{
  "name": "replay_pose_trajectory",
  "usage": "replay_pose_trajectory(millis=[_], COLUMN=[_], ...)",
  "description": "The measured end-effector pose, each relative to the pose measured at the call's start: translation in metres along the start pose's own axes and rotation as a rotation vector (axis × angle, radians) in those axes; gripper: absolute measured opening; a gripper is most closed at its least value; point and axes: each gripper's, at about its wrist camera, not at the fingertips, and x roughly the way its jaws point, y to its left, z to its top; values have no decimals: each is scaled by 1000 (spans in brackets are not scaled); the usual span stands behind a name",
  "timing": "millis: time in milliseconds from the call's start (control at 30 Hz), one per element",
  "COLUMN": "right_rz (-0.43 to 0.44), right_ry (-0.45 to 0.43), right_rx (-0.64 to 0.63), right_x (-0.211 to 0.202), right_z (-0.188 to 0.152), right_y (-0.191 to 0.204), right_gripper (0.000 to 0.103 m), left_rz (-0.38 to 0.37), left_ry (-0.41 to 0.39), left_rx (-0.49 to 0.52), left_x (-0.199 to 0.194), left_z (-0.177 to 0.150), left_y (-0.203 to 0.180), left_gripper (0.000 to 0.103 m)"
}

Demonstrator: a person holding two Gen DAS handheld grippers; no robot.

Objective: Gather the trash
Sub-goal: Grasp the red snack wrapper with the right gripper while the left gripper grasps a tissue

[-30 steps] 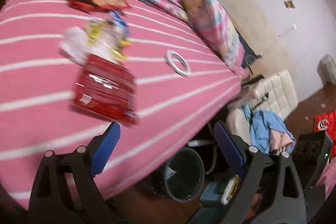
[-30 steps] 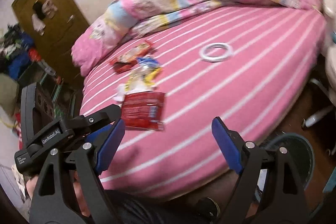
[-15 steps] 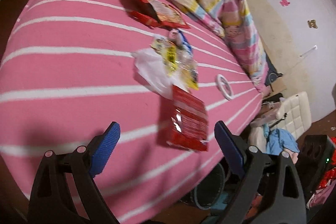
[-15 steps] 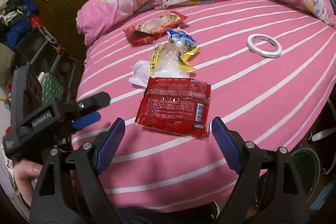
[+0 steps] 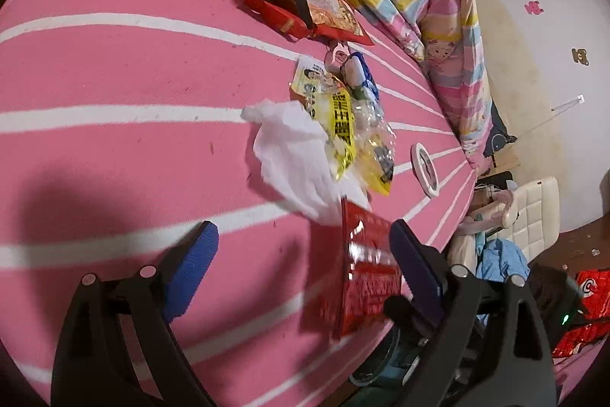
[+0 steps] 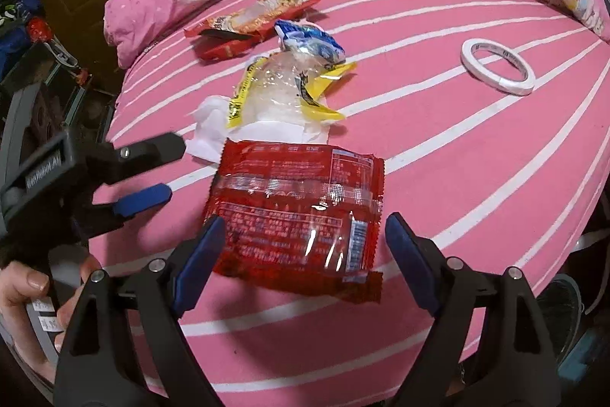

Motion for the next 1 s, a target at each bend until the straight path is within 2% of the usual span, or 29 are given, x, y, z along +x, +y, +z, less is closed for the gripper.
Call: replay_pose_trajectory(millis=[167, 267, 367, 400, 433, 500, 600, 633, 700, 767, 900, 1000], right_rz=[-9, -12, -8, -7, -9, -15, -39, -48, -42, -33, -28, -20], right_ry=[1, 7, 14, 12, 9, -1, -13, -16, -18, -24, -41, -52], right_rx=[1, -5, -4, -6, -14, -27, -36, -38, -36, -41, -39, -32], right_x=[14, 22, 31, 34, 35, 37, 37, 36, 35, 33, 28, 23], right_z=[1, 1, 0, 0, 0, 1, 1, 2, 2, 3, 4, 2], right_y=[-3, -3, -5, -4, -3, -1, -2, -4, -5, -6, -2, 0], right_gripper=[85, 85, 84, 83, 81, 74, 54, 44, 35, 26, 20, 18], left_rz=[-1, 27, 105, 146, 189, 211, 209, 202, 177, 155, 140, 117], left_ry=[-14, -22, -19, -19, -19, -18, -29, -31, -18, -5, 11, 18], left_rx=[-15, 9, 92, 131, 174, 199, 175, 161, 138, 109, 83, 55], left_x=[13, 20, 30, 34, 39, 44, 44, 43, 43, 45, 42, 37], left_z=[14, 19, 19, 18, 18, 18, 22, 24, 25, 25, 21, 18], left_y=[1, -4, -19, -25, -31, -34, -30, -27, -22, -18, -16, -12], left_gripper=[87, 86, 82, 76, 72, 60, 45, 41, 20, 16, 9, 8])
